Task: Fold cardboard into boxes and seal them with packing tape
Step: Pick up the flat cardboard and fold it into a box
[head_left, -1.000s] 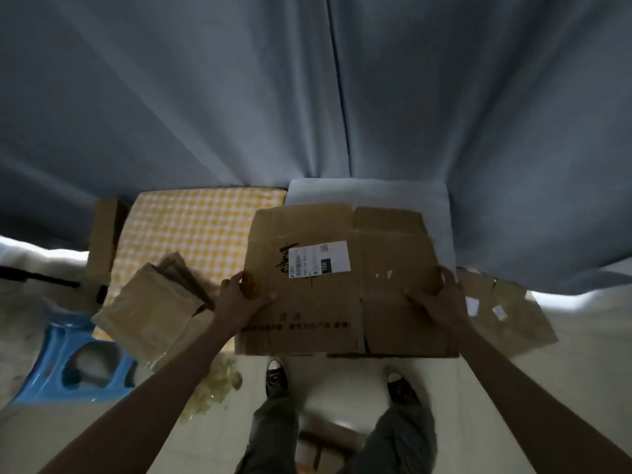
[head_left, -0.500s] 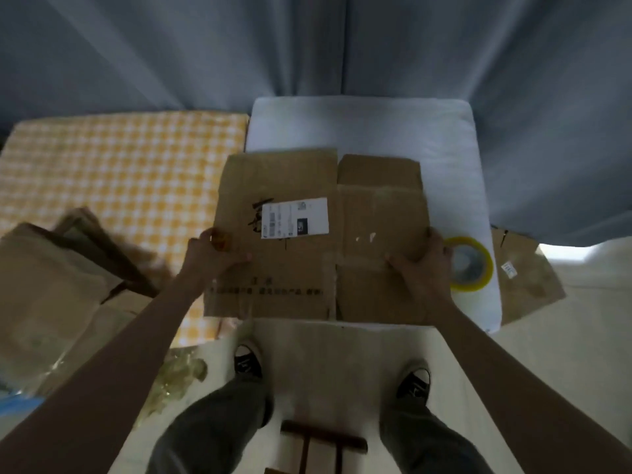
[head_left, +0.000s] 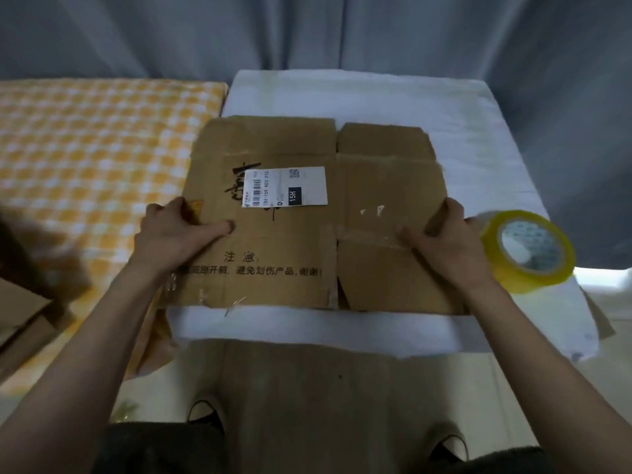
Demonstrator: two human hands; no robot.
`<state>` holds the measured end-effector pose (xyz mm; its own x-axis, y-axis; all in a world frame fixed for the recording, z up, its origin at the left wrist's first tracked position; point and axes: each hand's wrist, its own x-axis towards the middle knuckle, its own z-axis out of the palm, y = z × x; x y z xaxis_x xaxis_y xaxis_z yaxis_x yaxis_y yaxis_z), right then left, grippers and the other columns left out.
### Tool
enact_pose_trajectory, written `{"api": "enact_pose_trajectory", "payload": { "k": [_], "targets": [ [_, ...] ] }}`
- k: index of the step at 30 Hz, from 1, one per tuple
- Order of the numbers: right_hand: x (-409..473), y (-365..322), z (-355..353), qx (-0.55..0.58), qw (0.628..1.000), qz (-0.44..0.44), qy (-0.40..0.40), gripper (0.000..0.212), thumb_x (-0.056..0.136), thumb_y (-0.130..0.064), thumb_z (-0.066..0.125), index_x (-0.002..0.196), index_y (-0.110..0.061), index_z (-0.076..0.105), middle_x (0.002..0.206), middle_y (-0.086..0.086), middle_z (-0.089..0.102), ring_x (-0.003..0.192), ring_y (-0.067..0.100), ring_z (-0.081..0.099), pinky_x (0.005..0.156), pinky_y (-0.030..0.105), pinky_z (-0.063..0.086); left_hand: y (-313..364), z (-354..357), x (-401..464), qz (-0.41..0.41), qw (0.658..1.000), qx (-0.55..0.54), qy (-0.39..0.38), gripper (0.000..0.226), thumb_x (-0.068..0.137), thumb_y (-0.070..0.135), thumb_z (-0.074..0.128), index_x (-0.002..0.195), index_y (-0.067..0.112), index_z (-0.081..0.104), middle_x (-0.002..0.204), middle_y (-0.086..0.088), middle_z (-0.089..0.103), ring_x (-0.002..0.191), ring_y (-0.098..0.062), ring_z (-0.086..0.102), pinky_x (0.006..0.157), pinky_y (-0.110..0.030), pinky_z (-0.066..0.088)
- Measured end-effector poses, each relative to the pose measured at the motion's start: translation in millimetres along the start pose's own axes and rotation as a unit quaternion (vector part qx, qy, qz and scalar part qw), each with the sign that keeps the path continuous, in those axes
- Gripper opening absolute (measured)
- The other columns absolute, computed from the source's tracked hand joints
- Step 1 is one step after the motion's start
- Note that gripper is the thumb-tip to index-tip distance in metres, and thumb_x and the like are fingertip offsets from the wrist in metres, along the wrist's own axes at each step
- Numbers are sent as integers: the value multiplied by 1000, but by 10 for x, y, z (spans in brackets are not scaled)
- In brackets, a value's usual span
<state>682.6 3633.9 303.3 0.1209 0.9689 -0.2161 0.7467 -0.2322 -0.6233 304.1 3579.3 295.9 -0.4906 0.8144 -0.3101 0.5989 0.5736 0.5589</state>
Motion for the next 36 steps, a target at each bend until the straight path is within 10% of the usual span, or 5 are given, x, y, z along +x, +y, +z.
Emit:
{"api": "enact_pose_trajectory", "payload": {
  "k": [10,22,26,31,36],
  "targets": [
    [-183,43,43,39,994,-62,78,94,85,-46,72,156,-12,19,149,22,40,136,39,40,109,44,36,-169,116,-292,128,980,44,144,88,68,83,50,121,15,65,119,-13,65,106,-36,60,84,-41,49],
    [-947,93,-159,-56,996,-36,56,53,89,-41,63,127,-7,53,129,21,52,119,38,52,94,41,48,272,315,-1201,426,881,200,56,78,75,63,72,141,28,49,146,3,47,128,-21,47,109,-38,37],
    [-1186,205,-207,-77,995,-31,58,39,86,-36,66,61,-15,44,81,13,52,76,28,52,61,32,38,461,306,-1348,461,816,311,156,39,85,46,62,121,29,59,115,2,67,94,-22,64,69,-32,42],
    [-1324,174,-229,-61,998,-26,-13,36,93,-30,59,81,2,70,78,18,72,74,37,72,72,43,61,789,7,-1401,489,802,245,240,25,90,36,53,98,22,71,88,-6,73,81,-29,67,59,-33,38],
    [-1239,23,-76,56,998,-28,24,27,91,-27,64,86,-1,60,82,14,61,79,32,63,63,36,49,1095,-190,-1467,496,810,170,263,19,89,33,60,90,18,72,77,-11,69,77,-37,64,57,-35,33]
  ]
}}
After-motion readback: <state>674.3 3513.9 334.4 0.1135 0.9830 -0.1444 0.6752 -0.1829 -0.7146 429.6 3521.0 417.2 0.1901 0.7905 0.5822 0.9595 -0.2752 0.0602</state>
